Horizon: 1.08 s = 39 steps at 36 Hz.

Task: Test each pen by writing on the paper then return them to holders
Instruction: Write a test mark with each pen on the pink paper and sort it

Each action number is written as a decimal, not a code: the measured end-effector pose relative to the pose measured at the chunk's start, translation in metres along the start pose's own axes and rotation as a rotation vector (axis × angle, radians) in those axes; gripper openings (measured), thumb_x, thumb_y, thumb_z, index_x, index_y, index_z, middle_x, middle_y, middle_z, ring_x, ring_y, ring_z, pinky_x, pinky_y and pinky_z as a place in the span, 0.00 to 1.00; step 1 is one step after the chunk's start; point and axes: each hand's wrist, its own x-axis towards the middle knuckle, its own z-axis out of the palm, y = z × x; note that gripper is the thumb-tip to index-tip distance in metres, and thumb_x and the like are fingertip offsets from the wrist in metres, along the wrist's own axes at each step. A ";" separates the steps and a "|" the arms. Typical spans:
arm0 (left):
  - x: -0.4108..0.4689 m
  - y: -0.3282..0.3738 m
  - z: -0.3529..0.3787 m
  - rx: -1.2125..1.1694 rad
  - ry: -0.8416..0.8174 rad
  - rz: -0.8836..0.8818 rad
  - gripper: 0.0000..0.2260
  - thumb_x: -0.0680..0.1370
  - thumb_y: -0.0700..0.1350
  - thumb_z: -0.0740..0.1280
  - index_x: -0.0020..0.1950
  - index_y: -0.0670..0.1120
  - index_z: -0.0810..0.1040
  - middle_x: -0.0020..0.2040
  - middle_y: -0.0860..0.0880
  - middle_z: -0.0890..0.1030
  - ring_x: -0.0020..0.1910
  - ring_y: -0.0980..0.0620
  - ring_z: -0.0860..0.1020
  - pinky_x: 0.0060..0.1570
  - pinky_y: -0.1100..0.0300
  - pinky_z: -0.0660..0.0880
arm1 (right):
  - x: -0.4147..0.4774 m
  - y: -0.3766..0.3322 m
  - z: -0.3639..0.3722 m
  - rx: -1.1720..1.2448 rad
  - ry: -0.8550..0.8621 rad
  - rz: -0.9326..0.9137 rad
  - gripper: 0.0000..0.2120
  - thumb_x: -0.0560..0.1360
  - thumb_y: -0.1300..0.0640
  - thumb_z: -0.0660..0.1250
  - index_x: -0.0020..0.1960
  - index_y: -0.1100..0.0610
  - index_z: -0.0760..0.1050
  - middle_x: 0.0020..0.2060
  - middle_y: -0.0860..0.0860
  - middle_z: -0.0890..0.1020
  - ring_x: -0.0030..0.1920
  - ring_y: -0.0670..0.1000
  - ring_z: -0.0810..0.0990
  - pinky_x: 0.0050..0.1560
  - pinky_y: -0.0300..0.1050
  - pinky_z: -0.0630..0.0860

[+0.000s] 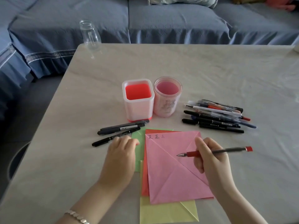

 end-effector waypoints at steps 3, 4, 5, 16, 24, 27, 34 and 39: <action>-0.004 -0.011 0.008 0.109 0.045 -0.074 0.15 0.69 0.36 0.55 0.49 0.44 0.78 0.46 0.47 0.78 0.44 0.47 0.67 0.46 0.57 0.63 | 0.002 0.003 -0.006 -0.027 0.030 0.021 0.19 0.77 0.60 0.61 0.29 0.58 0.61 0.17 0.50 0.64 0.18 0.46 0.59 0.19 0.35 0.56; -0.004 -0.010 0.010 0.137 0.069 -0.081 0.14 0.69 0.35 0.58 0.50 0.43 0.78 0.48 0.46 0.78 0.46 0.46 0.68 0.49 0.55 0.63 | 0.003 0.004 -0.008 -0.039 0.035 0.020 0.19 0.77 0.59 0.61 0.29 0.58 0.62 0.17 0.50 0.65 0.18 0.46 0.59 0.19 0.35 0.57; -0.004 -0.006 0.011 0.148 0.080 -0.076 0.15 0.68 0.34 0.60 0.52 0.43 0.77 0.50 0.45 0.78 0.48 0.45 0.69 0.53 0.53 0.63 | 0.004 0.005 -0.009 -0.053 0.039 0.015 0.18 0.77 0.59 0.61 0.29 0.58 0.63 0.17 0.50 0.65 0.18 0.46 0.60 0.20 0.35 0.57; 0.005 0.048 0.032 0.032 -0.262 0.062 0.20 0.77 0.55 0.55 0.67 0.53 0.69 0.71 0.35 0.65 0.71 0.37 0.62 0.70 0.45 0.57 | 0.028 0.011 -0.002 -0.056 -0.025 -0.108 0.12 0.78 0.59 0.58 0.40 0.62 0.75 0.28 0.53 0.81 0.31 0.51 0.79 0.32 0.40 0.76; 0.008 0.043 0.038 0.011 -0.322 0.037 0.22 0.75 0.59 0.56 0.66 0.55 0.72 0.71 0.38 0.66 0.72 0.39 0.60 0.68 0.49 0.54 | 0.054 0.014 0.020 -0.100 0.038 -0.165 0.08 0.70 0.61 0.71 0.35 0.60 0.74 0.23 0.50 0.79 0.25 0.47 0.77 0.30 0.40 0.76; 0.008 0.043 0.038 -0.005 -0.310 0.030 0.22 0.74 0.59 0.56 0.66 0.55 0.72 0.71 0.38 0.65 0.72 0.39 0.61 0.67 0.49 0.54 | 0.063 0.022 0.031 -0.095 0.110 -0.162 0.15 0.69 0.60 0.73 0.29 0.58 0.69 0.18 0.50 0.75 0.20 0.47 0.72 0.24 0.37 0.70; 0.009 0.041 0.039 -0.038 -0.321 0.017 0.23 0.72 0.59 0.58 0.65 0.55 0.74 0.71 0.37 0.66 0.71 0.38 0.63 0.69 0.53 0.52 | 0.075 0.044 0.051 -0.266 0.238 -0.223 0.19 0.66 0.66 0.66 0.24 0.55 0.61 0.18 0.47 0.65 0.23 0.45 0.63 0.27 0.37 0.61; 0.009 0.044 0.038 -0.053 -0.319 0.000 0.23 0.71 0.58 0.59 0.63 0.55 0.76 0.70 0.36 0.67 0.70 0.39 0.64 0.68 0.51 0.54 | 0.077 0.047 0.054 -0.314 0.250 -0.275 0.19 0.65 0.67 0.66 0.24 0.54 0.60 0.19 0.47 0.65 0.24 0.44 0.61 0.26 0.35 0.59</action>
